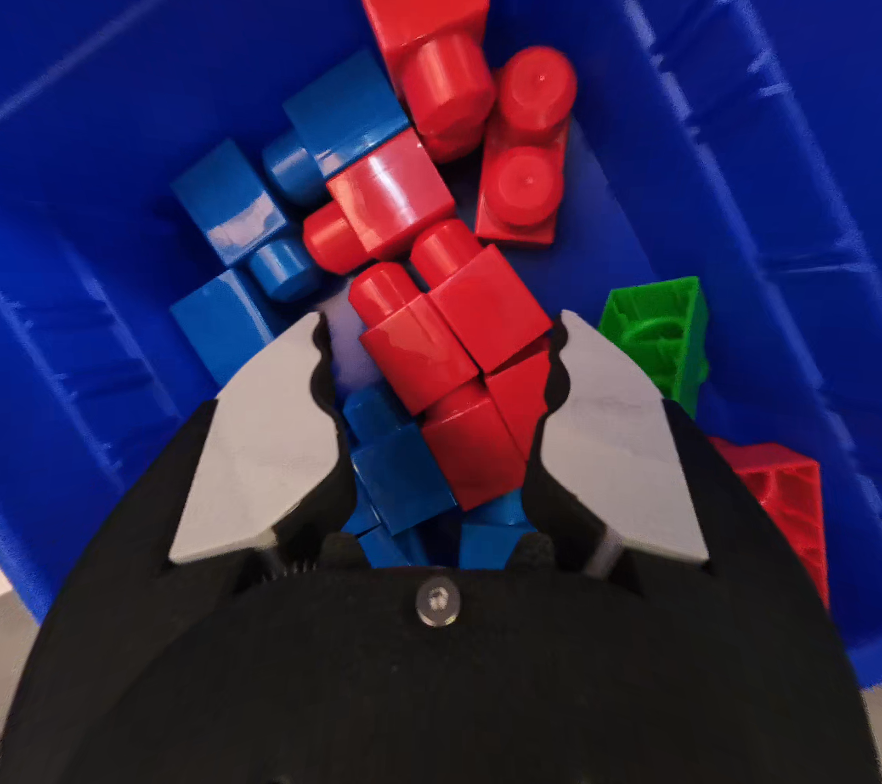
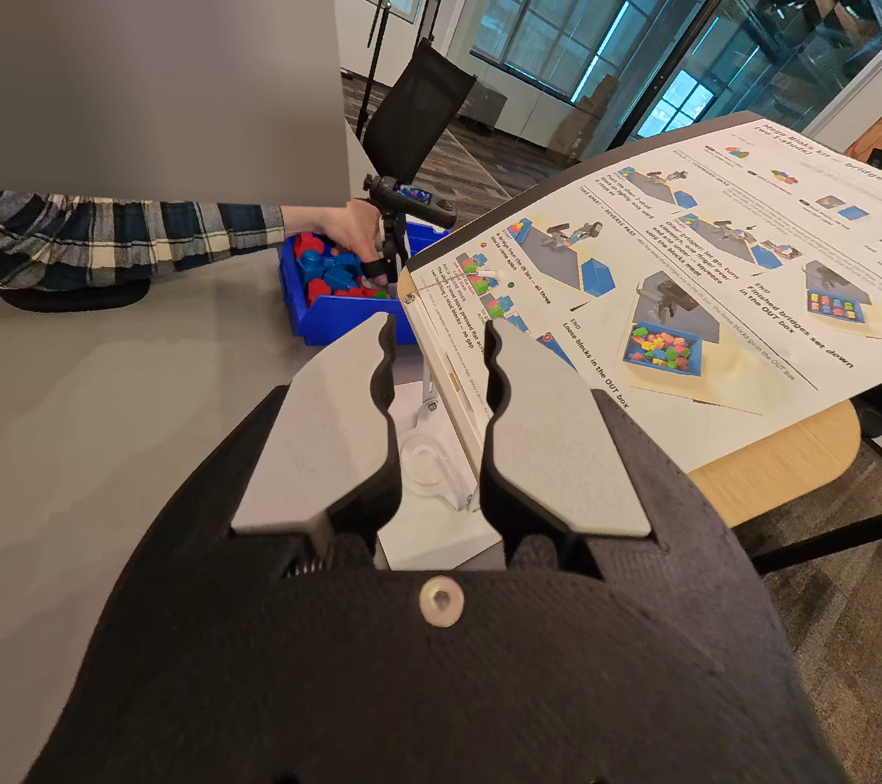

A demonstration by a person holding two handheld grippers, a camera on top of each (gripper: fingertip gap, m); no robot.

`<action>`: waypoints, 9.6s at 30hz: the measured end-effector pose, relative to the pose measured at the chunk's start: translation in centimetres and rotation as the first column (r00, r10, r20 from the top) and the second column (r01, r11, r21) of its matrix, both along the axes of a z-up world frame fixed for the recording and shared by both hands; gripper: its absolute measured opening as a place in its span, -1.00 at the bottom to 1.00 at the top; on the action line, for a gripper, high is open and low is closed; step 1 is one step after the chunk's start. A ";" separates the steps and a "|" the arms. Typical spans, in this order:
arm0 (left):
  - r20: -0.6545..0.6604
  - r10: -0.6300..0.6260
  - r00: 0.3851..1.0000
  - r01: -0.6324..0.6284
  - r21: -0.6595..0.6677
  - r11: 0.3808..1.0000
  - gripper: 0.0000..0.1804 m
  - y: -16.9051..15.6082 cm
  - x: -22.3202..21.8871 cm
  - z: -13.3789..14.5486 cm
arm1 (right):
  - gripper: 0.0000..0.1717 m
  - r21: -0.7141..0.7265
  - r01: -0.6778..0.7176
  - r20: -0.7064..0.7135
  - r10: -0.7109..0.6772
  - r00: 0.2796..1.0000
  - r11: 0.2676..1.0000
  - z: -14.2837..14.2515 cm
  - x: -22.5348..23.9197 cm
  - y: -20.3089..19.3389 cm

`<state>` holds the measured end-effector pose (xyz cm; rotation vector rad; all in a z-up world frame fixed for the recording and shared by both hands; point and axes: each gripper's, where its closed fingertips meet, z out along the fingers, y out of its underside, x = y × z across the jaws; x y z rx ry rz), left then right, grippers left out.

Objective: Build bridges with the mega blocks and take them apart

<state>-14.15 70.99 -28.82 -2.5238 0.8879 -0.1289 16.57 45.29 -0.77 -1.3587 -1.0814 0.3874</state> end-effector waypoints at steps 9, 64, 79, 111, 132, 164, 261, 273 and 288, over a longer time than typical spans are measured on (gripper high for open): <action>0.010 0.019 1.000 -0.018 -0.124 0.992 -0.09 -0.2 1.1 -2.0 | -0.58 0.005 0.007 0.003 -0.007 1.000 1.000 0.1 0.2 0.0; 0.195 -0.872 0.449 0.751 0.447 0.486 -0.40 -22.3 12.9 22.0 | -0.60 0.059 0.015 -0.004 -0.015 1.000 0.998 1.7 1.5 -1.6; -0.042 -0.982 -0.183 0.939 -0.304 -0.162 -0.40 -37.7 21.5 0.8 | -0.60 0.118 0.041 -0.064 -0.033 0.997 0.992 3.8 4.0 -3.3; -0.176 -0.367 0.914 0.402 0.261 0.878 -0.43 -4.6 1.4 10.8 | -0.60 0.100 0.034 -0.053 -0.028 0.998 0.994 3.4 3.6 -2.9; -0.141 -0.374 0.917 0.375 -0.022 0.927 -0.47 0.4 1.4 -1.0 | -0.60 0.054 0.002 -0.030 -0.001 1.000 0.999 1.9 2.4 -1.7; -0.189 -0.967 0.168 0.961 -0.188 0.204 -0.61 -29.1 17.9 5.8 | -0.61 0.092 0.001 -0.041 0.002 0.999 0.996 3.1 3.5 -3.2; -0.116 -0.915 0.387 0.843 -0.358 0.402 -0.06 -31.8 19.4 -2.1 | -0.61 0.132 0.030 -0.060 -0.022 0.998 0.991 4.4 5.4 -4.5; -0.155 -0.908 0.390 0.854 -0.307 0.419 0.03 -32.1 20.8 -2.1 | -0.61 0.133 0.029 -0.056 -0.022 0.998 0.991 4.3 5.4 -4.5; -0.037 -0.895 0.445 0.888 -0.113 0.446 -0.17 -29.6 22.7 1.8 | -0.61 0.076 0.029 -0.027 -0.027 0.999 0.997 3.0 5.1 -3.6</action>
